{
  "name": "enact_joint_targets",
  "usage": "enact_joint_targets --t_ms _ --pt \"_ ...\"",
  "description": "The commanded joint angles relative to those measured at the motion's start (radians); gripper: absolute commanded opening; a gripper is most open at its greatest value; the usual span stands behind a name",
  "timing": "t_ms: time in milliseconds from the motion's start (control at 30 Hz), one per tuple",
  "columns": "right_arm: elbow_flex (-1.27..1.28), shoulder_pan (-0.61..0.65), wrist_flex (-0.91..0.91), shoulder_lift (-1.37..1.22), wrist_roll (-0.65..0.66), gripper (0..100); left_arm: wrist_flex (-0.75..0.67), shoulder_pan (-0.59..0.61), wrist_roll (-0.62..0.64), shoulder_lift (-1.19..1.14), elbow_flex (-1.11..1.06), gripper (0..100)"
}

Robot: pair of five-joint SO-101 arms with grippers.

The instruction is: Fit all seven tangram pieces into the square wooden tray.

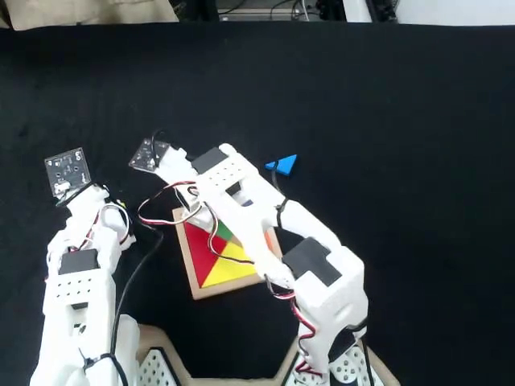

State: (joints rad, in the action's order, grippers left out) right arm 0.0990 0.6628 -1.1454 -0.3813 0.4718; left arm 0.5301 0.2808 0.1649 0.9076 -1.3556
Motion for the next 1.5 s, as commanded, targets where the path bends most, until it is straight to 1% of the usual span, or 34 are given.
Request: enact_joint_targets --t_ms 0,67,133,267,367,400,433,500,533,567,667,800,900,1000,1100,1167,1267,1467 --pt "-0.056 -0.020 -0.026 0.087 0.011 1.1 -0.021 0.007 0.005 0.003 0.007 3" --pt "-0.074 -0.046 -0.026 0.156 0.011 1.1 -0.021 0.007 0.005 0.003 0.007 3" --pt "-0.091 -0.103 -0.026 0.234 0.011 1.1 -0.021 0.007 0.005 0.003 0.007 3" --pt "-0.090 -0.285 -0.026 0.351 0.014 1.5 -0.021 0.008 0.005 0.003 0.007 3" --pt "-0.065 -0.414 -0.026 0.367 0.023 1.8 -0.023 0.007 0.005 0.003 0.007 3" --pt "-0.045 -0.439 -0.032 0.367 0.063 4.0 -0.023 0.007 0.005 0.002 0.007 3" --pt "-0.012 -0.446 -0.058 0.366 0.158 8.8 -0.023 0.007 0.005 0.002 0.007 3" --pt "0.048 -0.468 -0.100 0.361 0.431 20.0 -0.029 0.007 0.005 0.000 0.007 3" --pt "0.067 -0.483 -0.101 0.358 0.523 24.2 -0.035 0.007 0.003 0.000 0.005 3" --pt "0.071 -0.497 -0.091 0.358 0.582 26.1 -0.035 0.007 0.002 0.000 0.002 3" --pt "0.070 -0.546 -0.018 0.358 0.713 24.4 -0.040 0.007 0.002 0.000 -0.004 3" --pt "0.070 -0.555 0.017 0.323 0.890 22.1 -0.051 0.007 -0.002 0.000 -0.007 3" --pt "0.018 -0.551 0.020 0.231 0.945 21.9 -0.080 0.007 -0.002 0.000 -0.021 3" --pt "-0.073 -0.549 0.006 0.105 0.991 22.1 -0.080 0.007 -0.002 0.000 -0.021 3" --pt "-0.193 -0.535 -0.077 -0.013 1.069 22.1 -0.080 0.004 -0.002 0.000 -0.021 3" --pt "-0.286 -0.528 -0.133 -0.084 1.083 22.1 -0.080 -0.021 -0.005 0.000 -0.021 3" --pt "-0.440 -0.522 -0.187 -0.179 1.082 21.9 -0.080 -0.050 -0.044 -0.002 -0.022 3" --pt "-0.690 -0.499 -0.364 -0.349 1.123 21.9 -0.080 -0.056 -0.051 -0.002 -0.027 3"
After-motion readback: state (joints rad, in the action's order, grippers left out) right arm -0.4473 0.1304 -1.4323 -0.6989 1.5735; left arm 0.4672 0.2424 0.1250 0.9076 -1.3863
